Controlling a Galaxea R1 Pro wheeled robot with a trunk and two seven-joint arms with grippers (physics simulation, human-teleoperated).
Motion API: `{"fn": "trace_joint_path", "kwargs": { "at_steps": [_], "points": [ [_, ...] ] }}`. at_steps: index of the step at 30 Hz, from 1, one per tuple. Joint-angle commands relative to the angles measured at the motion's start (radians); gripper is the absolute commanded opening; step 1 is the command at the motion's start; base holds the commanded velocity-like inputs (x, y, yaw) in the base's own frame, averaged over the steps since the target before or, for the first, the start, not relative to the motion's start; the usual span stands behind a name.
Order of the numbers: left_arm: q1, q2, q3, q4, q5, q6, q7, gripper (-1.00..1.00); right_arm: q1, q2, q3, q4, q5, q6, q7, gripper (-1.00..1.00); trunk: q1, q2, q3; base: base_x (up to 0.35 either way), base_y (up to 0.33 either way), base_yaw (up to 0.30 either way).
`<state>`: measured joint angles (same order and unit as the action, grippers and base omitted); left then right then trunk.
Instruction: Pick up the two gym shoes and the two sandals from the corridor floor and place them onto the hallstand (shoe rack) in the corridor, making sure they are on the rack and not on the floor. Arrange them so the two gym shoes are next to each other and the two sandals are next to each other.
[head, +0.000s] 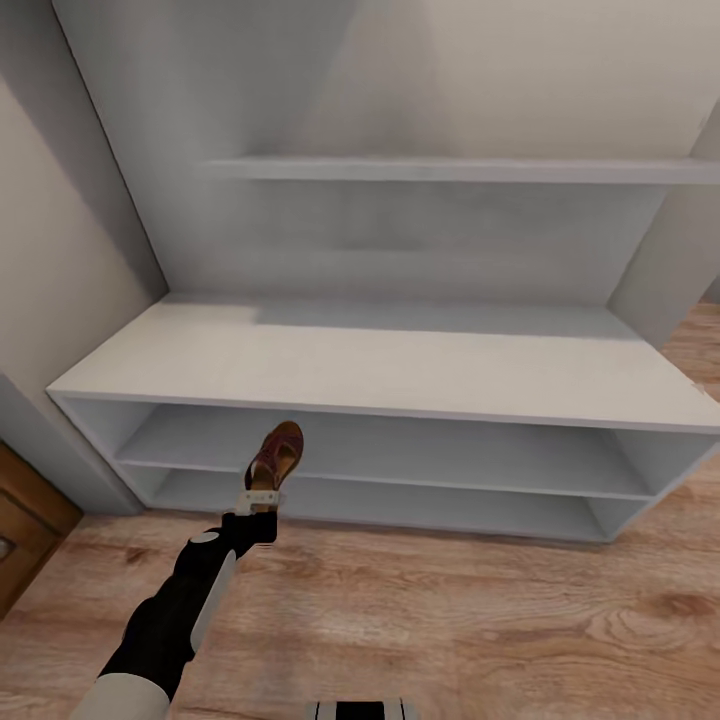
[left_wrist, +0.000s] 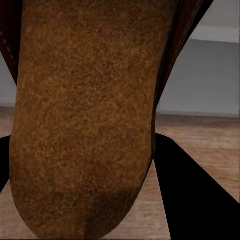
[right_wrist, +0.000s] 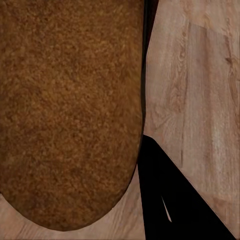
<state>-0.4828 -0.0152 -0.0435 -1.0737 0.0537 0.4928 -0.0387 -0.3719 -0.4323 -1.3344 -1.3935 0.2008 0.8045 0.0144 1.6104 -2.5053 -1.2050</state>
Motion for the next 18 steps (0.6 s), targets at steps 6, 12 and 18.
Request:
{"fn": "trace_joint_path", "kwargs": {
  "at_steps": [6,12,18],
  "points": [
    [0.000,0.000,0.001,0.000,0.004,0.006,-0.003,-1.00,-0.001,0.000,0.000,-0.001,0.002,0.005,-0.002,-1.00,0.000,0.000,-0.001,0.347,-0.013,0.000],
    [0.000,0.000,0.001,-0.001,0.004,0.006,-0.003,-1.00,-0.001,0.000,0.000,-0.001,0.002,0.005,-0.002,-1.00,0.000,0.000,-0.001,0.322,-0.105,0.000],
    [0.000,0.000,0.001,-0.001,0.004,0.006,-0.003,-1.00,-0.001,0.000,0.000,-0.001,0.002,0.005,-0.002,-1.00,0.000,0.000,-0.001,0.109,-0.022,0.000]
  ]
}}
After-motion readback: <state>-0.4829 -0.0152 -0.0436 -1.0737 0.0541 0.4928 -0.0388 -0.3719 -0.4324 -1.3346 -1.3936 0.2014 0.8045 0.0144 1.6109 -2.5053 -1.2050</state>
